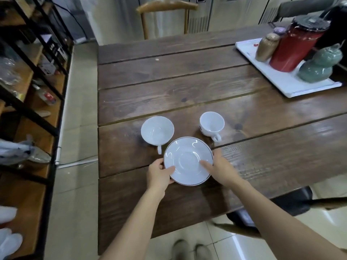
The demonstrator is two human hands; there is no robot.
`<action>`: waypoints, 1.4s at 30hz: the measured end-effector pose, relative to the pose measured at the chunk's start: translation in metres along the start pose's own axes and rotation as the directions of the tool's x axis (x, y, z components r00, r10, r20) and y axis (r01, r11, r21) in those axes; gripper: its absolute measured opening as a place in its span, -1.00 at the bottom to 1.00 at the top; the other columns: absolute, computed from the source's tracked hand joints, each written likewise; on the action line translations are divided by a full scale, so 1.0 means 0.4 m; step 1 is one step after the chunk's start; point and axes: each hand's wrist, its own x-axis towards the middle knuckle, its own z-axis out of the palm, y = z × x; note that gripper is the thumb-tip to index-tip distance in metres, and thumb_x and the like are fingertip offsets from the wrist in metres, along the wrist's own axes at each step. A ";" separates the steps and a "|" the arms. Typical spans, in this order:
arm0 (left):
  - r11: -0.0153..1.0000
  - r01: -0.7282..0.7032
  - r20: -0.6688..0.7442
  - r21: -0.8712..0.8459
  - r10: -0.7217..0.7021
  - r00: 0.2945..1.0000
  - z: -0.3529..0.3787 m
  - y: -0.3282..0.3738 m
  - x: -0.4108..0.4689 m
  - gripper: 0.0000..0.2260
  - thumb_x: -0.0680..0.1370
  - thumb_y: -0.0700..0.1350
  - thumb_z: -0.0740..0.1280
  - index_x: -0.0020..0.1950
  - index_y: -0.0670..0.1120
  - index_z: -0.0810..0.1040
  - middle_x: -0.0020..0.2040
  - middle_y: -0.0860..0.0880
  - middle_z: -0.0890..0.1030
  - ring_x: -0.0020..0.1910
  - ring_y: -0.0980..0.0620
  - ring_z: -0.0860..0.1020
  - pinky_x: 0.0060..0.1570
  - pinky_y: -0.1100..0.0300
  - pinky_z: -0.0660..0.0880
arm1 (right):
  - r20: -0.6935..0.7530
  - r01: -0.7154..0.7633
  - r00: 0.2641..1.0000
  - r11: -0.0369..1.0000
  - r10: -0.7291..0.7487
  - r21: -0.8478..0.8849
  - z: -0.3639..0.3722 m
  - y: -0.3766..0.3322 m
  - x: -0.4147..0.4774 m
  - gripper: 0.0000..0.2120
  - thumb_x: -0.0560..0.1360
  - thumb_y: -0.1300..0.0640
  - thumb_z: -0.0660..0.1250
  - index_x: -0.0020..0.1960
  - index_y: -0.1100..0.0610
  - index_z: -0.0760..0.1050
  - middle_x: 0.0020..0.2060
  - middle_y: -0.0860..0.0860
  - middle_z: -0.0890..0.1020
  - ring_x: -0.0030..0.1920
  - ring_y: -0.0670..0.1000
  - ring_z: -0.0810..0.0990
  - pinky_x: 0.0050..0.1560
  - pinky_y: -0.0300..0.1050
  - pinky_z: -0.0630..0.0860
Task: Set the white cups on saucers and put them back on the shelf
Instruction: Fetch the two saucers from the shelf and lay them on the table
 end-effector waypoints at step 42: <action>0.724 -0.582 0.243 0.370 0.529 0.813 0.299 0.118 -0.125 -0.84 0.56 -0.14 0.26 0.08 0.05 0.33 -0.24 0.11 0.46 -0.25 0.07 0.49 -0.28 0.37 0.39 | -0.483 0.124 0.867 0.887 0.121 0.445 -0.232 0.198 -0.030 -0.74 0.50 0.09 0.32 0.01 0.14 0.25 -0.24 -0.12 0.43 -0.11 0.09 0.49 -0.05 0.09 0.46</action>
